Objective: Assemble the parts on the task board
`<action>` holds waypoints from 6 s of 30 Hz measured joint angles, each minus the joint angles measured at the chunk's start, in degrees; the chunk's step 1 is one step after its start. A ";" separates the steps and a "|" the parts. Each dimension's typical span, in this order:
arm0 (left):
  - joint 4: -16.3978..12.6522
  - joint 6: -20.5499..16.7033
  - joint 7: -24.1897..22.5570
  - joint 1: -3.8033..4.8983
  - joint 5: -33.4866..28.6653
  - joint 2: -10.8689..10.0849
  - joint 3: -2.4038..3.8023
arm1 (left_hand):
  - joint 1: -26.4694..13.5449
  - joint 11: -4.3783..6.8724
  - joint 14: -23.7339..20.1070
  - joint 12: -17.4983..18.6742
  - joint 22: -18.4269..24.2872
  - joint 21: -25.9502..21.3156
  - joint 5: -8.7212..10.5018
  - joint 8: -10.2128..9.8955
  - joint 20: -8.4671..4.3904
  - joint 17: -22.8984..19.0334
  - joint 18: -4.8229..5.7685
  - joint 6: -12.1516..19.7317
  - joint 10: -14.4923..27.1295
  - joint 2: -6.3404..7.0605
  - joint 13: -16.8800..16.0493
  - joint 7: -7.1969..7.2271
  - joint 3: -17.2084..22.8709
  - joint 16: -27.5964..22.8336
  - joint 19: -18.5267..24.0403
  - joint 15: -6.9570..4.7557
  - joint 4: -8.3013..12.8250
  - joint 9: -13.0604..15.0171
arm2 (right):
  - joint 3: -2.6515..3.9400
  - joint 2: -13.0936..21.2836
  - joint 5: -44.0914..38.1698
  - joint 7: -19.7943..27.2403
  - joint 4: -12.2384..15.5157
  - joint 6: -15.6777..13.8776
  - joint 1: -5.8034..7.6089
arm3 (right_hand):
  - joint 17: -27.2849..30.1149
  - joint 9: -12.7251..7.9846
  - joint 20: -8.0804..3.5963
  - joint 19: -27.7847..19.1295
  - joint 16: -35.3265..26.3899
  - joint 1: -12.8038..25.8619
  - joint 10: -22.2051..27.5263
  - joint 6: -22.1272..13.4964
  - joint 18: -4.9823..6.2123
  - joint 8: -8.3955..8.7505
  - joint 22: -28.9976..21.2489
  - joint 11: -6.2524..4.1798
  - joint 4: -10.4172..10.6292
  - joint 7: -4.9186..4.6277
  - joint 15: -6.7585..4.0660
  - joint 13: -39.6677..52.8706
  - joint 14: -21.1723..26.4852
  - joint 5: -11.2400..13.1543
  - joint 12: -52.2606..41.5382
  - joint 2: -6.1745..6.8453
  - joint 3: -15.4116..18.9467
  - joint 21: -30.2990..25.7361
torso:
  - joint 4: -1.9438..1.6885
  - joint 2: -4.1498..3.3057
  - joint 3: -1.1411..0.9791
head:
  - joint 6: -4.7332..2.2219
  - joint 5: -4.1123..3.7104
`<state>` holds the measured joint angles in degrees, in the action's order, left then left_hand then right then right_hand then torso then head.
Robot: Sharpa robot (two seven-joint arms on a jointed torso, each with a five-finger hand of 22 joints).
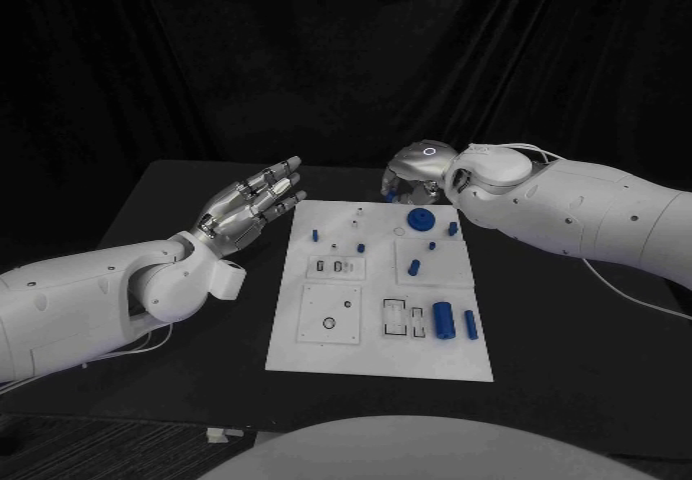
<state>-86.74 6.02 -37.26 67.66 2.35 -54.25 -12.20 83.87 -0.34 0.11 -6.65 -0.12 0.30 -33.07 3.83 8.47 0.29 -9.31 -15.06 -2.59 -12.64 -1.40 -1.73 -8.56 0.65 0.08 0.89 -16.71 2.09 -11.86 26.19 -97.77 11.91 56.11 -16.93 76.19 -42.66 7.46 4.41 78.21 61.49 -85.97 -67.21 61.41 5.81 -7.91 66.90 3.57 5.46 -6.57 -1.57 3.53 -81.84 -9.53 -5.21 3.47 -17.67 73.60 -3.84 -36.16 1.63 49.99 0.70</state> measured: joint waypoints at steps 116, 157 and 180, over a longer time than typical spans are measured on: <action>2.11 -2.13 -1.51 0.02 7.96 1.00 -0.01 | 0.63 -0.60 0.12 0.27 0.02 -0.10 -0.50 -0.01 0.36 -0.06 0.01 0.62 0.64 -1.20 0.11 -0.63 -0.10 0.00 -0.32 0.14 0.36 -0.05 | 0.06 -3.84 3.21 -6.03 -3.21 4.61 -0.60 | 0.64 -0.44 0.19 -1.04 -0.54 0.93 4.75 -5.35 0.01 4.12 -0.30 1.00 0.54 -0.38 -0.02 0.03 1.24 -1.74 1.50 1.98 -2.73 -1.38 | -3.98 -3.64 1.03 | -0.34 -4.45; 1.79 -1.62 -1.55 0.02 7.98 0.65 -0.01 | 1.08 -0.60 -0.09 0.28 -0.03 -0.10 -0.73 -0.01 0.77 -0.04 0.01 0.41 0.64 -1.65 0.10 -0.84 0.29 0.00 -0.32 0.35 0.76 -0.05 | -0.02 15.36 3.93 -8.57 13.59 -0.86 5.07 | -8.82 -2.40 -2.55 -2.05 5.14 10.31 -4.39 -10.75 0.50 3.07 -0.38 -4.20 3.75 2.62 -3.01 64.21 1.07 0.43 -71.41 0.88 8.75 -6.53 | -3.79 -3.42 1.05 | -4.31 -4.98; 2.39 -0.97 -1.55 0.02 8.00 1.57 -0.01 | 1.08 -0.80 -0.08 0.27 -0.03 -0.10 -0.94 -0.01 0.92 -0.04 0.01 0.41 0.85 -1.65 0.10 -0.84 0.45 0.00 -0.47 0.76 0.91 -0.05 | -0.05 17.43 6.30 -13.70 12.41 6.90 1.37 | -32.29 -1.60 -3.08 3.90 28.37 15.10 -16.59 -11.87 -1.84 3.44 8.04 -5.15 7.10 3.30 -3.09 71.41 -1.85 -0.41 -84.60 1.53 11.89 4.73 | -3.71 -3.33 1.05 | -6.06 -5.45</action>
<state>-84.35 5.05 -38.81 67.68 10.35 -52.68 -12.22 84.95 -1.14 0.02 -6.37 -0.15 0.20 -34.01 3.82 9.39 0.25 -9.30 -14.65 -1.73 -14.29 -1.30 -2.57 -8.11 0.65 -0.39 1.65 -15.80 2.04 -11.92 43.62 -91.47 -1.78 68.52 -10.04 77.56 -74.94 5.86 1.33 82.11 89.85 -70.87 -83.80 49.54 3.97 -4.47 74.95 -1.58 12.57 -3.26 -4.66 74.94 -83.69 -9.94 -89.81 5.00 -5.79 78.33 -7.55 -39.48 2.69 43.93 -4.75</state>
